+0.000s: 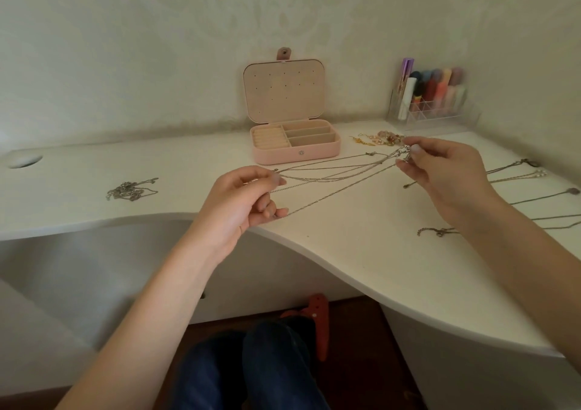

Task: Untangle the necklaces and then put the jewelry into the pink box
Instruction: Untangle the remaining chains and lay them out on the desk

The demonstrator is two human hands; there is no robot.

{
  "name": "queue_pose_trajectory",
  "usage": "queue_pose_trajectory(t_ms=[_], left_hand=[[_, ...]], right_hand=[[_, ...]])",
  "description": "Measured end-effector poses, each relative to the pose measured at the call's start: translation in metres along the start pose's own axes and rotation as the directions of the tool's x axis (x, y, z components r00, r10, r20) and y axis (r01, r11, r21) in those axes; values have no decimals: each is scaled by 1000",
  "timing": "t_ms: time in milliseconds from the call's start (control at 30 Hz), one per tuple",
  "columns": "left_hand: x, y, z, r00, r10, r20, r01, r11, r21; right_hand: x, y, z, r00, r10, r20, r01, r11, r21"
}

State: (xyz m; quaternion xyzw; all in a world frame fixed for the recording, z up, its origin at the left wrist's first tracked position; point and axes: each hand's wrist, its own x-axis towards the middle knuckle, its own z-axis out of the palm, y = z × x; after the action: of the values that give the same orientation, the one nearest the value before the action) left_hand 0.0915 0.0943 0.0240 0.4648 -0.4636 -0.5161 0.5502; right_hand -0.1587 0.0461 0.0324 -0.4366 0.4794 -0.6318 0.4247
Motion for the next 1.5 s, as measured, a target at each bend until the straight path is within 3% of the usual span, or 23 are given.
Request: queue_pose_trajectory(t_ms=[100,167,200,300,400,433,500,567,700,1100,1333,1400,1500], left_hand=[[4,-5,0,990,11,-142,-8,1000,21],[6,-10,1,978,37,-207,-23,998,65],[7,-12,1,973,57,-224,-36,995,93],[11,-16,1,964,112,-240,-67,980,190],[17,-18,0,950,178,-256,-88,941,328],[19,-19,-1,934,245,-261,-114,895,431],[21,-20,-3,891,410,-195,-161,687,709],[18,-19,-6,877,464,-129,-147,512,846],[26,-10,-11,880,449,-155,-59,427,902],[52,-24,-3,918,361,-162,-89,587,805],[53,-11,-25,937,298,-179,-112,746,656],[51,-4,-42,920,340,-196,-125,728,674],[44,5,-77,885,409,-222,-79,602,794]], right_hand=[[2,-5,1,962,269,45,-268,903,337],[3,-7,0,945,323,57,-318,862,395],[3,-6,-1,954,297,40,-292,892,345],[4,-3,-5,996,78,-35,-78,997,-22],[9,3,-9,994,-62,-86,34,955,-296],[10,5,-8,992,-92,-87,52,922,-383],[11,10,-7,990,-135,-32,92,812,-576],[11,14,-5,987,-161,18,127,701,-702],[15,19,5,982,-183,48,153,626,-765],[40,28,8,978,-199,58,126,345,-930],[27,15,45,910,-345,230,367,412,-834],[18,12,71,881,-336,333,459,436,-775],[0,16,128,813,-294,503,579,499,-645]])
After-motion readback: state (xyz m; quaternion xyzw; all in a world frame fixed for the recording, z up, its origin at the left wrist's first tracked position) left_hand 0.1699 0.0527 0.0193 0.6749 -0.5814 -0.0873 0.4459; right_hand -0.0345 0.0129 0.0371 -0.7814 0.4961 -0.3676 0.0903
